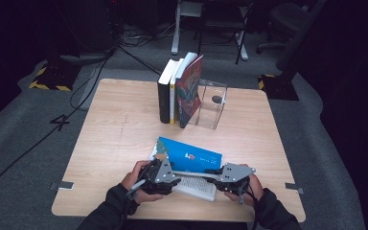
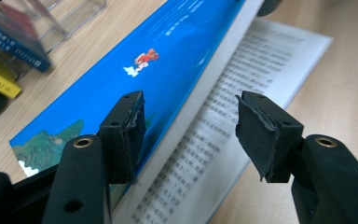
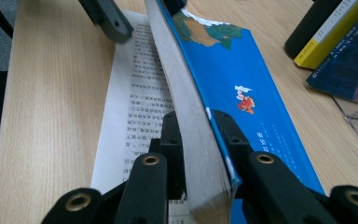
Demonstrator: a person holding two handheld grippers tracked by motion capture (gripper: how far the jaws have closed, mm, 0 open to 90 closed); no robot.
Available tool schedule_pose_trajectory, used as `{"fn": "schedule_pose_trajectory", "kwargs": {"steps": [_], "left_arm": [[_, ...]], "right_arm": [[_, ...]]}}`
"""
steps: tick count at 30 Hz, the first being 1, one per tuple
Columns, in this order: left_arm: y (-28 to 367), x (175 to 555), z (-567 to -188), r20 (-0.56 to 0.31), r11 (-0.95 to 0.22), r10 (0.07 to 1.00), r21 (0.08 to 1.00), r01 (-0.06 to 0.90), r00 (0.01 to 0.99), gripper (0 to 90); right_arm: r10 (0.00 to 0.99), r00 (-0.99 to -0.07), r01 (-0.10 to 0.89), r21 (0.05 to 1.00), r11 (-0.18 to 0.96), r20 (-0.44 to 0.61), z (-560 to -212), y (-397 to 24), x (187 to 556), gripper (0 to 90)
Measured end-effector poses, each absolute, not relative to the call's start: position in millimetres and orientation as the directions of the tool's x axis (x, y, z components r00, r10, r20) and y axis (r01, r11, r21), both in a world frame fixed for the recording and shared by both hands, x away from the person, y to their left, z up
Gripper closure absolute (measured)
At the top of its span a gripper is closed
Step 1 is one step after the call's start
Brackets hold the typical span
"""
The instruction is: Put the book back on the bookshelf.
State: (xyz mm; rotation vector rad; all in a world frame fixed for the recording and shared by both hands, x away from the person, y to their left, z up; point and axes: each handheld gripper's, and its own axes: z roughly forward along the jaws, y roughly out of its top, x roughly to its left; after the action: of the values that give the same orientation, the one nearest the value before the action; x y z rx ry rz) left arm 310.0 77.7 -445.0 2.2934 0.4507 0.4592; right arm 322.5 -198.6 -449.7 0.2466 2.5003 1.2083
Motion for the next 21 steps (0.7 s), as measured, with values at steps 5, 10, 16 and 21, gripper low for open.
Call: {"fn": "schedule_pose_trajectory", "kwargs": {"steps": [5,10,16,21], "left_arm": [[69.8,314.5,-457.3,0.226,-0.681,0.49,0.702,0.208,0.842,56.4],[72.3,317.0,-462.5,0.243,-0.701,0.456,0.691,0.177,0.856,64.6],[83.3,323.7,-458.7,0.18,-0.667,0.448,0.72,0.193,0.876,69.8],[94.4,329.5,-455.7,0.137,-0.646,0.438,0.735,0.205,0.889,70.2]], "right_arm": [[0.312,-0.921,0.017,0.779,0.627,-0.232,-449.5,-191.6,319.6,75.4],[0.296,-0.938,0.03,0.804,0.594,-0.183,-451.5,-191.7,323.7,54.5],[0.372,-0.908,0.091,0.773,0.627,-0.195,-465.6,-212.2,343.6,41.2],[0.384,-0.905,0.088,0.802,0.591,-0.184,-468.2,-225.1,354.6,63.6]]}}
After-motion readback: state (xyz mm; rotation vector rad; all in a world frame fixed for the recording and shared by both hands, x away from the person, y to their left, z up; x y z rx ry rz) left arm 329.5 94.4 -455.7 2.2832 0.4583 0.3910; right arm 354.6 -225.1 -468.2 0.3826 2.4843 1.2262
